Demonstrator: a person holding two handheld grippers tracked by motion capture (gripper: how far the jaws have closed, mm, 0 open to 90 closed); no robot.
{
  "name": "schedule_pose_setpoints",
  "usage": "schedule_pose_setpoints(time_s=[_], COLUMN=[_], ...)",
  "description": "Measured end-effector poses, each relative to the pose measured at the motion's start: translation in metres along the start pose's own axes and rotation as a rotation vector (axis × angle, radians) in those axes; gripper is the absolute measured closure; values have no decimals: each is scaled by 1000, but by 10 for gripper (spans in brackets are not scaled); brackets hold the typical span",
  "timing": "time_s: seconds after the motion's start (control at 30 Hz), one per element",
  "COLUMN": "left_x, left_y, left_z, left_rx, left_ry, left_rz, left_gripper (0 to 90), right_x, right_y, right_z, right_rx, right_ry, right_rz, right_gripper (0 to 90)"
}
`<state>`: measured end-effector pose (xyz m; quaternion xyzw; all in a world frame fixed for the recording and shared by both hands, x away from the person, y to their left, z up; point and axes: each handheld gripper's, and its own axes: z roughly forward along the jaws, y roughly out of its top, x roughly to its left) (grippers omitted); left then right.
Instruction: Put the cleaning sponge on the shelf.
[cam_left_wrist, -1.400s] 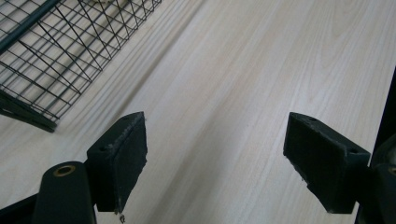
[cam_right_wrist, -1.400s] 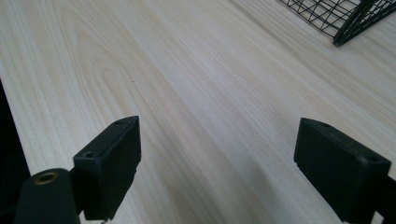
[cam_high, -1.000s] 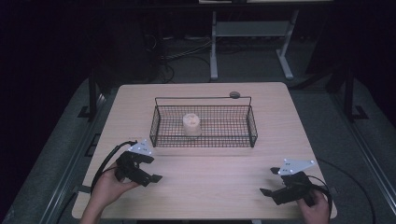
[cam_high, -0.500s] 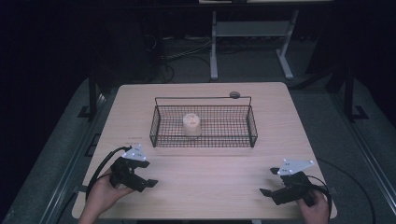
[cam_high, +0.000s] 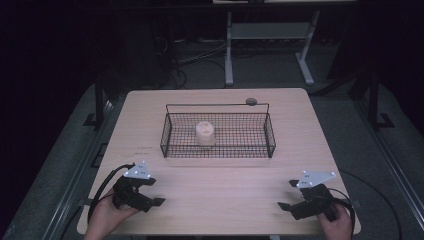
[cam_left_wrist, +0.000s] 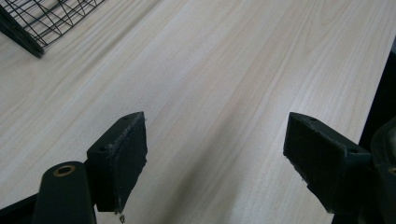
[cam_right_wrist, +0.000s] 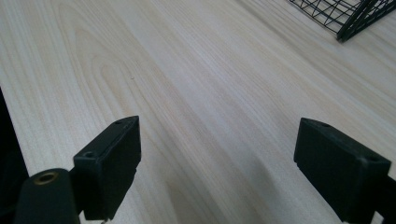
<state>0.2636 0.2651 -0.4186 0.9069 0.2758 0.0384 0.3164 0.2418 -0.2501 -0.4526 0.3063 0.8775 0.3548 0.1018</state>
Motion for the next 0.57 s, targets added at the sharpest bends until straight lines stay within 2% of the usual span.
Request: schedule_pose_setpoints(time_s=[0.23,0.4,0.43,0.57], left_x=[-3,-5,-7,-10], left_y=[-9,-12,-13,-16], left_z=[2,4,3,2], left_rx=[-17,-10,-22,-19], left_ry=[-6,-8,-8,-8], left_rz=[-13,-16,-19,-11], left_gripper=[208,207,208,208], right_x=[0,0,0,1], right_y=[0,0,0,1], right_z=[0,0,0,0], right_rx=[1,-1,0,6], right_ry=[-2,-1,-4,-3], right_rz=[1,2,-1,-13], right_gripper=[143,142,143,143])
